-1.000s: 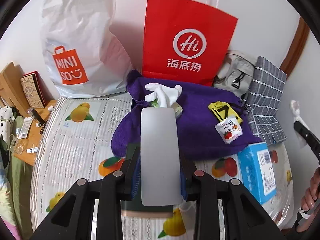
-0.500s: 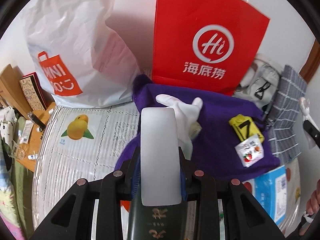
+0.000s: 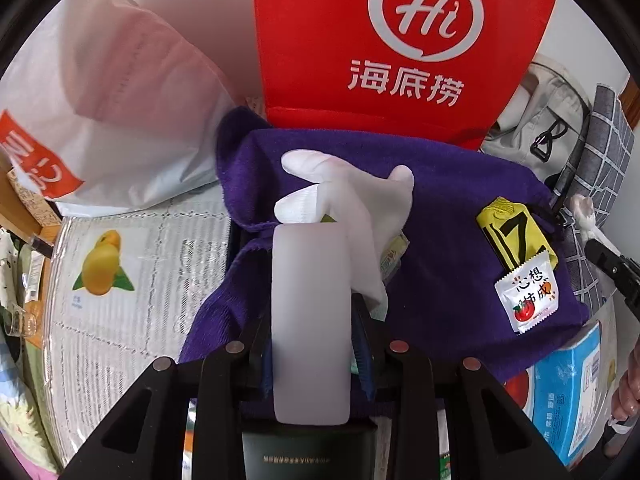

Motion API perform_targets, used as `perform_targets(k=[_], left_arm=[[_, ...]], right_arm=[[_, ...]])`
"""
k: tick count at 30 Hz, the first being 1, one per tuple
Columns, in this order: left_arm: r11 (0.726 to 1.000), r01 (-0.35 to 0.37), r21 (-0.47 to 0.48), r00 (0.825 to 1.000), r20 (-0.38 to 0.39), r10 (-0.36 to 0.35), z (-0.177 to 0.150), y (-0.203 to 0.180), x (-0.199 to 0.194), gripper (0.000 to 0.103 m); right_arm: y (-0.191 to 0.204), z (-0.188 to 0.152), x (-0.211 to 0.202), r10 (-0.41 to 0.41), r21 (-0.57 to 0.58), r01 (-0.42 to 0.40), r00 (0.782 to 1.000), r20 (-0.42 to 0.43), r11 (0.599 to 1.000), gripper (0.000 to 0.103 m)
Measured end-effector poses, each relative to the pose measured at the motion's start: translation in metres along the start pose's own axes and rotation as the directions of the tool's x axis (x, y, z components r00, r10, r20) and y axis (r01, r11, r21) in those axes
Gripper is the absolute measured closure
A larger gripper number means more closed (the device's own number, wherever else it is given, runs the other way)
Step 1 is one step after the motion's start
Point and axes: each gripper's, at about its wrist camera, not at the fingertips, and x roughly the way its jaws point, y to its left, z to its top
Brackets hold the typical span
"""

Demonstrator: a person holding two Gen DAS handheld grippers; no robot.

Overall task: Organize soft objects
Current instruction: 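Set the tissue on the yellow pouch with the right tool while the left tool releases the foam block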

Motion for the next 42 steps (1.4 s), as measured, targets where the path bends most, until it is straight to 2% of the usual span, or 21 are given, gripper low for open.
perform_targets(k=[11, 13, 15, 18, 24, 28, 37, 42], left_arm=[[0.995, 0.093, -0.025, 0.994, -0.056, -0.095, 0.0, 0.0, 0.025, 0.072], [0.996, 0.089, -0.02, 0.994, -0.056, -0.09, -0.001, 0.001, 0.024, 0.069], [0.997, 0.081, -0.017, 0.995, -0.051, -0.082, -0.001, 0.002, 0.022, 0.06], [0.997, 0.08, -0.015, 0.996, -0.034, -0.08, 0.0, 0.003, 0.017, 0.053], [0.996, 0.084, 0.008, 0.996, 0.011, -0.084, 0.004, 0.001, 0.001, 0.042], [0.997, 0.075, 0.021, 0.997, 0.034, -0.076, 0.003, -0.001, -0.011, 0.04], [0.997, 0.073, 0.014, 0.995, 0.071, -0.074, 0.009, 0.009, -0.03, 0.039], [1.0, 0.007, 0.01, 0.997, 0.079, -0.008, 0.009, 0.02, -0.024, 0.039]], right_arm=[[-0.002, -0.007, 0.035, -0.011, 0.019, 0.013, 0.996, -0.083, 1.0, 0.094], [0.0, -0.008, 0.038, -0.013, 0.012, 0.014, 0.995, -0.096, 1.0, 0.094], [0.005, -0.008, 0.039, -0.014, -0.006, 0.013, 0.995, -0.097, 1.0, 0.093], [0.011, -0.009, 0.039, -0.029, -0.039, 0.026, 0.995, -0.095, 0.999, 0.091], [0.018, -0.011, 0.045, -0.042, -0.061, 0.035, 0.994, -0.103, 0.998, 0.072], [0.02, -0.01, 0.041, -0.056, -0.088, 0.049, 0.995, -0.085, 0.995, 0.059], [0.014, -0.008, 0.025, -0.068, -0.08, 0.063, 0.996, -0.053, 0.995, 0.053], [0.023, -0.009, 0.018, -0.074, -0.104, 0.07, 0.997, -0.035, 0.992, 0.053]])
